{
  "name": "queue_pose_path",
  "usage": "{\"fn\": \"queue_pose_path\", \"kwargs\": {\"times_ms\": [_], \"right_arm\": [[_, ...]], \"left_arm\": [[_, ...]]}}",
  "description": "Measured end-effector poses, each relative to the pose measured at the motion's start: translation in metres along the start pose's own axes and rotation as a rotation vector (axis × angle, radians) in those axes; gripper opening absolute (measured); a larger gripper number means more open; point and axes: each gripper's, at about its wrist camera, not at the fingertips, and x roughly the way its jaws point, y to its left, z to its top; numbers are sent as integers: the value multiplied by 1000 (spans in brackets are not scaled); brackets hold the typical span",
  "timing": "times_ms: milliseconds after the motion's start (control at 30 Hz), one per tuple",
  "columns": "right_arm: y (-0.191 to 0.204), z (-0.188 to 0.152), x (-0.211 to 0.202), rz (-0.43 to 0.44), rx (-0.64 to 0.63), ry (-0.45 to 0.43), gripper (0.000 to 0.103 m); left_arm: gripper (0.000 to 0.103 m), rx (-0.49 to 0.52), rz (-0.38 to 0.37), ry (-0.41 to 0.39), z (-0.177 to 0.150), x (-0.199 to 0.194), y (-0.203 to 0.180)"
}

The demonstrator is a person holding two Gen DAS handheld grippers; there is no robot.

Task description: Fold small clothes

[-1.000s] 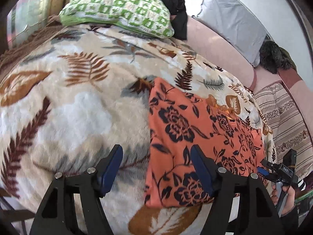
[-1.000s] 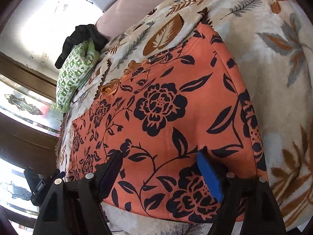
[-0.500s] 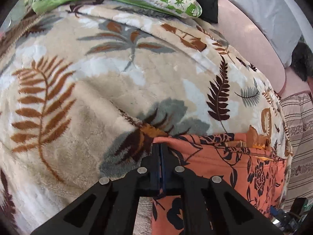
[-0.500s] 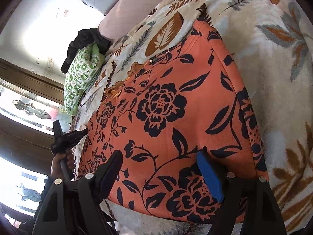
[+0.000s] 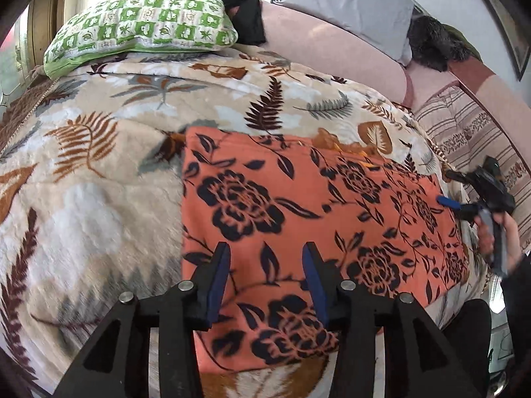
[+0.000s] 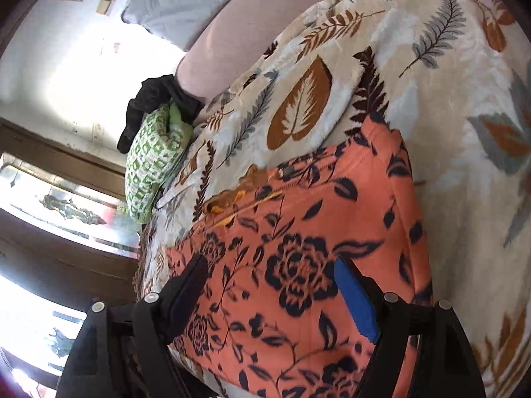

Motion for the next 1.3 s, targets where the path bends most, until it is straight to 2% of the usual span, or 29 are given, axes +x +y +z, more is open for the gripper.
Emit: {"fn": "queue_pose_path", "kwargs": {"times_ms": [67,133,200,233,300,333,400,500,567,600,633,667,700,733,767,800,833,900,933,967,1000,1067,1133,1167,1200,1300], "right_arm": [[-31,30,16,-52,78,-32,81],[-66,47,21,54,219,-97,80],[-70,48,15,87,285,-142,80],[-60,45,12,57,241,-140,80],[-35,33,-1,-15,121,-131,81],[-25,22,-11,-17,81,-141,81],[-9,-8,-28,0,35,-125,81],[8,-62,-42,74,10,-45,81],[10,-96,-44,115,-2,-9,81],[3,-109,-41,110,7,-11,81],[-8,-116,-36,68,14,-16,81],[-27,-119,-32,16,51,-36,78],[-46,-124,-37,64,146,-89,63],[-57,-129,-47,98,223,-134,61],[-55,-134,-55,72,229,-158,61],[-46,-137,-64,15,191,-180,65],[-38,-140,-70,-2,155,-192,67],[-29,-144,-75,56,122,-184,72],[-30,-145,-77,46,125,-194,73],[-37,-148,-77,-1,141,-207,77],[-49,-152,-74,-68,169,-207,78],[-67,-155,-79,-37,244,-231,73],[-51,-152,-93,-103,195,-254,74],[-41,-152,-99,-108,160,-270,75],[-32,-152,-103,-75,141,-278,76],[-14,-155,-102,-8,94,-252,77]], "left_arm": [[53,4,-35,40,-17,15,-8],[53,-29,-15,67,-31,32,-5],[53,16,7,41,-31,29,-12],[53,30,17,46,-30,29,-14],[53,31,12,52,-28,31,-13],[53,22,5,47,-28,31,-11],[53,9,-1,40,-30,29,-10],[54,22,2,35,-32,29,-11],[60,34,-7,30,-32,30,-13],[62,43,-11,29,-32,30,-14],[64,52,-15,30,-32,30,-15],[64,53,-9,34,-32,28,-16],[64,47,-6,38,-32,24,-16],[64,34,-6,33,-32,18,-15],[64,19,-3,14,-33,9,-14],[64,8,-2,-14,-34,1,-14],[68,2,-4,-44,-35,-6,-13],[79,-3,48,-62,-39,-7,-9],[81,-12,109,-23,-41,3,-4],[81,-26,161,49,-44,18,3],[83,-51,159,94,-46,27,9],[82,-87,145,40,-43,11,11],[82,-91,144,-18,-39,-5,8],[82,-88,147,-48,-37,-12,6],[82,-85,148,-67,-35,-17,5],[82,-81,133,-72,-30,-18,0]]}}
